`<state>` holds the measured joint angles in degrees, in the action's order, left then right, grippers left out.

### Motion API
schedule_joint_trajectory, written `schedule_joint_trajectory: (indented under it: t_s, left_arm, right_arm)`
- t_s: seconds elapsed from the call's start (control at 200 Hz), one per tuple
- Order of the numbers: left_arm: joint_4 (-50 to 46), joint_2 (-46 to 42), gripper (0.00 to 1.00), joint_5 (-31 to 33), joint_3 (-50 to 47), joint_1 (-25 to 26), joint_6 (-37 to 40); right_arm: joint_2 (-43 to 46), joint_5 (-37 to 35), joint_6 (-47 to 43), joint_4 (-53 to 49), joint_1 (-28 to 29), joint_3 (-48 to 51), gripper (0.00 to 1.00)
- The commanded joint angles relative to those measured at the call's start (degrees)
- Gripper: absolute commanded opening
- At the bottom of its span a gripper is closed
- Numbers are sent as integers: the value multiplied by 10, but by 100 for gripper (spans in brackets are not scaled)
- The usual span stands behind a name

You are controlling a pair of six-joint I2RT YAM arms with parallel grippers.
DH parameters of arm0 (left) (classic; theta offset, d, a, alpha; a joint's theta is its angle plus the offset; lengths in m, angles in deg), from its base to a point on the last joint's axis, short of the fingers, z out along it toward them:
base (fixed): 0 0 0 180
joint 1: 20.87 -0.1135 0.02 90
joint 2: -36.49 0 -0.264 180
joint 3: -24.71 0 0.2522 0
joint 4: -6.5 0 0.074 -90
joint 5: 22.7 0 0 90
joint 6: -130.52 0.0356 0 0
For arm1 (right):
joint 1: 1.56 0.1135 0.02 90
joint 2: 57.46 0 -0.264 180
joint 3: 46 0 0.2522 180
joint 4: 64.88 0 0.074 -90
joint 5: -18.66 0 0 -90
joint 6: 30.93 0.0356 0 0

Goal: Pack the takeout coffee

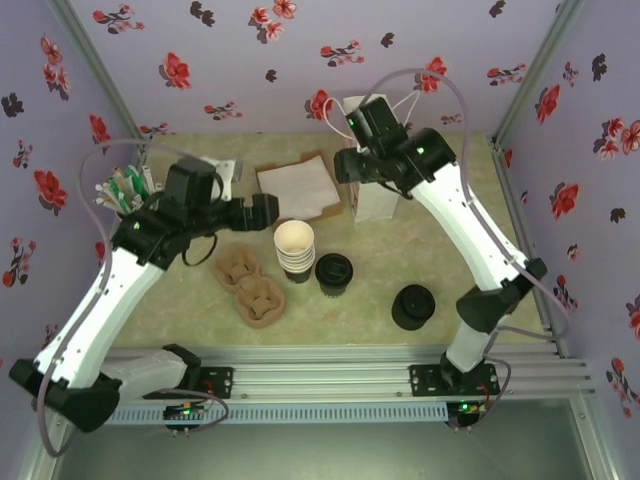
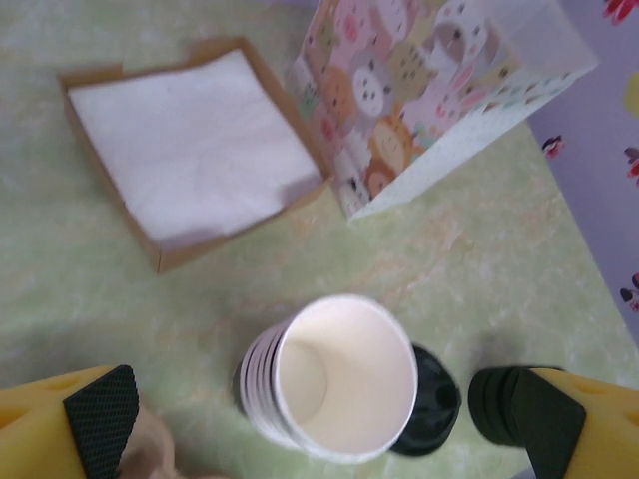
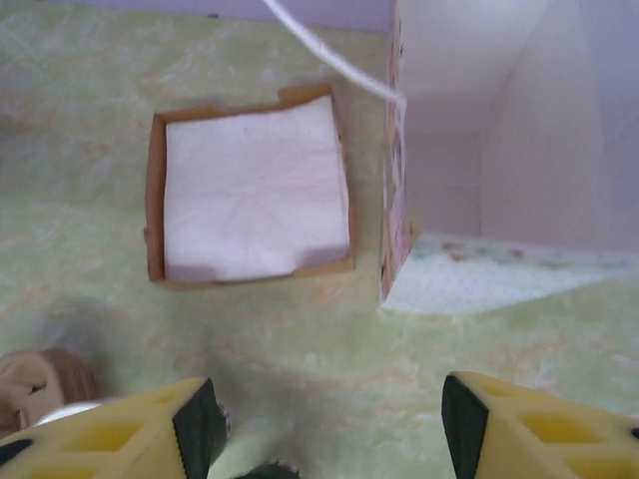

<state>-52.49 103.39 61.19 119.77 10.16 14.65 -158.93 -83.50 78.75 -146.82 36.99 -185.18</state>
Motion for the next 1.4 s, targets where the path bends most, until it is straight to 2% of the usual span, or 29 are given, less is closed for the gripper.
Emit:
schedule_joint_trajectory:
  t_s: [0.0, 0.1, 0.345, 0.465, 0.57, 0.84, 1.215, 1.395]
  left_arm:
    - [7, 49, 99, -10, 56, -8, 35]
    - [18, 85, 99, -24, 87, -13, 35]
    - [39, 123, 99, -41, 104, -26, 33]
    - [50, 123, 99, -45, 90, -32, 31]
    - [57, 124, 99, -52, 77, -33, 28]
    - [60, 114, 99, -60, 56, -34, 27]
    - [60, 104, 99, -71, 48, -34, 20]
    - [63, 94, 99, -78, 41, -34, 12]
  right_arm:
    - [-53, -21, -40, -49, -15, -84, 56]
    - [-104, -24, -46, -69, -32, -150, 50]
    - [-180, 18, -65, -65, -67, -236, 46]
    - [-197, 51, -64, -54, -83, -237, 43]
    - [-213, 57, -64, -52, -89, -238, 41]
    - [-237, 67, -65, -49, -97, -239, 30]
    - [-230, 42, -50, -74, -99, -242, 3]
    - [-204, 16, -36, -104, -97, -238, 0]
